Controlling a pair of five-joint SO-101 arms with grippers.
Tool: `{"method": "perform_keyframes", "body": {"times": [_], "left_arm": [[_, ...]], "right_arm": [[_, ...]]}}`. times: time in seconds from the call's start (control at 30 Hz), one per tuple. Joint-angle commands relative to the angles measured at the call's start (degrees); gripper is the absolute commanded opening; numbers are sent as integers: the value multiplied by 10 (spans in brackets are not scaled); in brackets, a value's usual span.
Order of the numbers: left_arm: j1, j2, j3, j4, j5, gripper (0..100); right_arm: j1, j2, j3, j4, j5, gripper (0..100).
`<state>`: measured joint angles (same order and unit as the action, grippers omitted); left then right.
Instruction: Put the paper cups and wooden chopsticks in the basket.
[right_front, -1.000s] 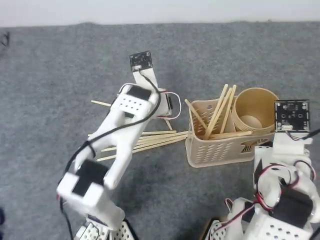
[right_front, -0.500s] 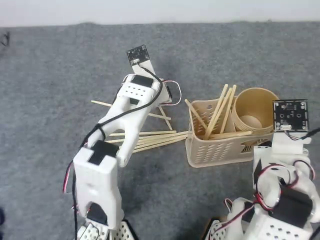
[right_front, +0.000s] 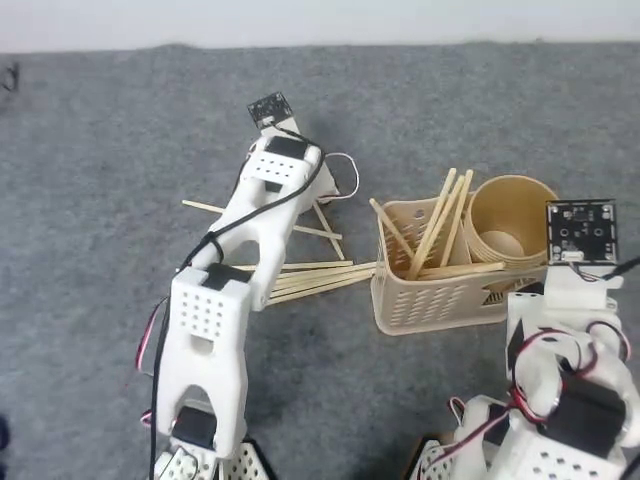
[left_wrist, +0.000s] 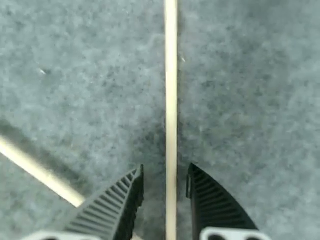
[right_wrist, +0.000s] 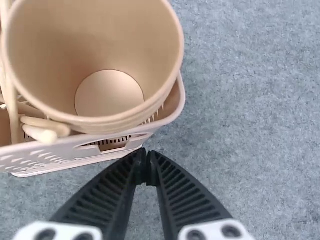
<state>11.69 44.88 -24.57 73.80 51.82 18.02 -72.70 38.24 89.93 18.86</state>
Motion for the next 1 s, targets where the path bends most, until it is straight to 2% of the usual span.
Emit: {"method": "perform_keyframes", "body": {"times": [0.0, 0.17, 0.33, 0.53, 0.7, 0.83, 0.97], "left_arm": [[-11, 15, -70, 33, 18, 133], [-11, 47, -124, 62, 18, 130], [-13, 80, -176, 89, 14, 11], [-11, 121, -246, 131, -1, 12], [-2, 136, -305, 200, -14, 12], [27, 136, -433, 271, -54, 12], [45, 136, -539, 269, -91, 11]], "right_arm": [[-3, 2, -3, -4, 7, 8], [-1, 2, -3, -3, 7, 8], [-1, 2, -3, -3, 7, 8], [0, 2, -3, -3, 7, 8], [0, 2, -3, -3, 7, 8], [0, 2, -3, -3, 7, 8], [0, 2, 1, -3, 7, 8]]}}
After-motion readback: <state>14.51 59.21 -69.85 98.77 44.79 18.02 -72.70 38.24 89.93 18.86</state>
